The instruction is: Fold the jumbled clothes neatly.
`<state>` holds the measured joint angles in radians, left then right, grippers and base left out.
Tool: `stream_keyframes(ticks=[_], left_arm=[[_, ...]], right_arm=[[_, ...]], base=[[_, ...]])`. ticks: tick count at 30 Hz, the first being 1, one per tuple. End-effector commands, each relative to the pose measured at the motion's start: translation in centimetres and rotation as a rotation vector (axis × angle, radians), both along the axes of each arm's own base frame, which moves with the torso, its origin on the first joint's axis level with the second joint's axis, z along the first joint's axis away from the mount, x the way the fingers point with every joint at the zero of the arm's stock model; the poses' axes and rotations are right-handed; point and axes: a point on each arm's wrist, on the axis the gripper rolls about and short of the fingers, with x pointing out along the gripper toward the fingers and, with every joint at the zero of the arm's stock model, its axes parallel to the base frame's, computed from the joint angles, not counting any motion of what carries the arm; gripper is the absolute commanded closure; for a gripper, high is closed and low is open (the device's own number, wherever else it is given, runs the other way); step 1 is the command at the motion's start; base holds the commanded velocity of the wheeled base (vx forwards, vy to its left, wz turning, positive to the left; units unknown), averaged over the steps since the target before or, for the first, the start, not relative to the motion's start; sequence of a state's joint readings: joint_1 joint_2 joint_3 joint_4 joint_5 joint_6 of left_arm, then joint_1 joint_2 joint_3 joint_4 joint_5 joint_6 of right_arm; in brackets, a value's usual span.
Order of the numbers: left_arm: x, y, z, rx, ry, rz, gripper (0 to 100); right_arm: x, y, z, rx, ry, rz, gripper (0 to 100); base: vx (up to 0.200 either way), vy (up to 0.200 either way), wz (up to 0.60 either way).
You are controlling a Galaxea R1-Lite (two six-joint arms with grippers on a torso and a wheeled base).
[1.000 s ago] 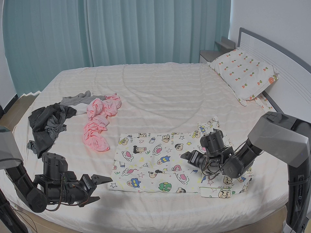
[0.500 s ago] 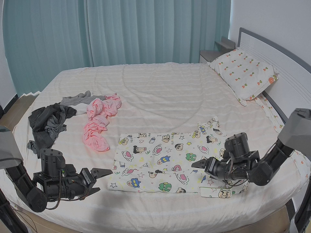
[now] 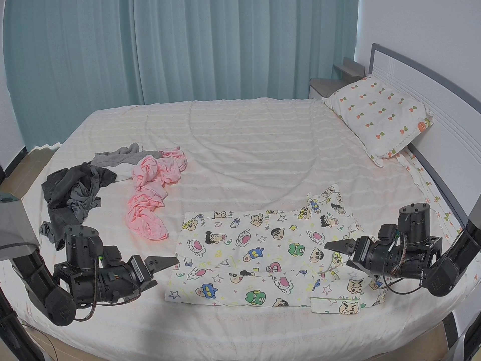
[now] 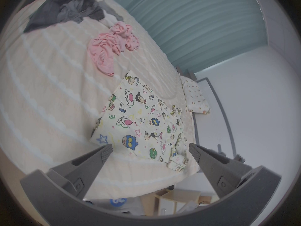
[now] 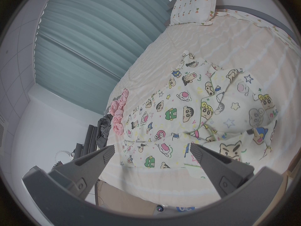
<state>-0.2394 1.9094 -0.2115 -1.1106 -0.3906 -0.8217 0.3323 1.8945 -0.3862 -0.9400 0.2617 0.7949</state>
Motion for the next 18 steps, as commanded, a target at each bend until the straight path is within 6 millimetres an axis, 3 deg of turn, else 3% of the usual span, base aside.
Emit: stream_keyframes(ticks=[1,7,13,18], left_arm=[[-0.1,0.0,-1.5,0.077,0.024,-0.047,0],[1.1,0.1,-3.6,0.143,0.047,-0.082,0],[4.1,0.5,-7.0,0.291,-0.013,-0.175,0],[6.2,0.1,-7.6,0.307,-0.053,-0.190,0]], right_arm=[[-0.1,-0.2,0.1,0.007,-0.002,0.004,0],[-0.1,-0.1,0.1,0.008,0.002,0.008,0],[0.0,-0.1,-0.4,0.002,0.016,0.009,0],[0.0,-0.1,-0.6,0.000,0.021,0.007,0]], base=[[0.000,0.000,0.00],[0.000,0.000,0.00],[0.000,0.000,0.00],[0.000,0.000,0.00]])
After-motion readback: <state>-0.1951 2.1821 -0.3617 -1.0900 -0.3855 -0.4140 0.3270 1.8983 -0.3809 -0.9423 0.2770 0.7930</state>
